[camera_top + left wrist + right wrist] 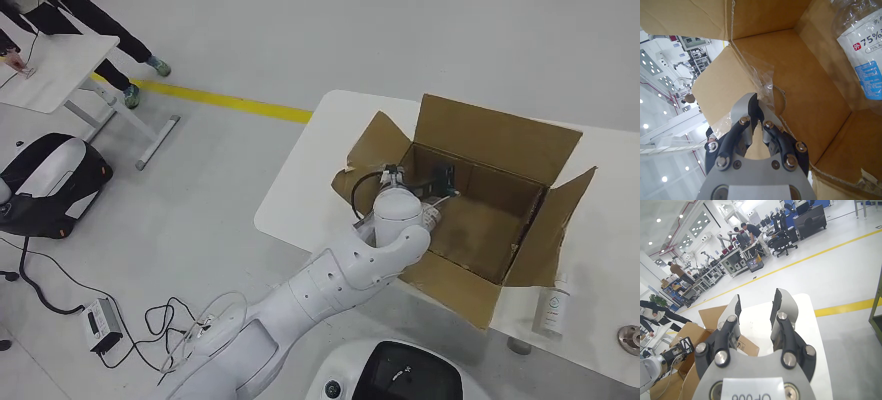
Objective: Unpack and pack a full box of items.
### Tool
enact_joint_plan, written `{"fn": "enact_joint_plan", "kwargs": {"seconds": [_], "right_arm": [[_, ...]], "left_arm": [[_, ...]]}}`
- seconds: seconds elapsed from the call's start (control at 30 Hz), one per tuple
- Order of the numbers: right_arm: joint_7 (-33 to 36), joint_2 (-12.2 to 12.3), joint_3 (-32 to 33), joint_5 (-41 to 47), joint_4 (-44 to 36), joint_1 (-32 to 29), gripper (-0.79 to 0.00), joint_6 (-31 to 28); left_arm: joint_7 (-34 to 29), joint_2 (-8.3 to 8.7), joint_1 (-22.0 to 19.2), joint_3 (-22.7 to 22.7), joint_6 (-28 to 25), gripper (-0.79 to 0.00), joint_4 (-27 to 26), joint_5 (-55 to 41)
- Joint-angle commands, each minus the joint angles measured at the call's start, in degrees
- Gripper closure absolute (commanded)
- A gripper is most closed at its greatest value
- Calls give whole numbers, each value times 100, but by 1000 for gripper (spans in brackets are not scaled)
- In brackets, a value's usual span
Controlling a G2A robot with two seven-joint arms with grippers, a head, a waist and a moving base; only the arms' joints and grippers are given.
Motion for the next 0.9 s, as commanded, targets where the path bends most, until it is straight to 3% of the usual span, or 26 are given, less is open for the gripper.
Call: {"fn": "enact_joint_plan", "kwargs": {"seconds": [0.0,0.13,0.47,0.53,0.57,0.6,0.63,0.67,0.7,0.73,0.87], "right_arm": [[-9,0,-4,0,3,1,-379,11],[-21,1,-31,-11,12,15,-372,26],[-19,6,-109,-32,66,47,-376,18],[-18,5,-123,23,56,66,-425,10],[-22,3,-133,91,42,81,-496,-15],[11,1,-144,208,38,89,-628,-31],[62,-2,-140,344,34,102,-760,-5],[127,-5,-139,509,16,120,-785,23],[222,-12,-144,782,4,143,-785,77],[339,-13,-132,1004,-26,171,-785,108],[1031,-3,-114,1841,-84,243,-785,306]], "left_arm": [[14,-13,7,-28,-3,0,-8,26],[83,-34,40,-140,93,0,-110,19],[1,29,324,-790,-92,0,-963,-79],[28,35,393,-928,-127,0,-1132,-212],[31,38,422,-1006,-170,0,-1251,-316],[-4,42,450,-1064,-234,-95,-1380,-363],[-11,43,494,-1120,-289,-268,-1527,-462],[5,42,555,-1198,-349,-379,-1681,-670],[-24,44,601,-1278,-431,-671,-1837,-832],[-55,50,639,-1328,-548,-785,-1997,-916],[-70,72,818,-1602,-939,-785,-2565,-1518]]}}
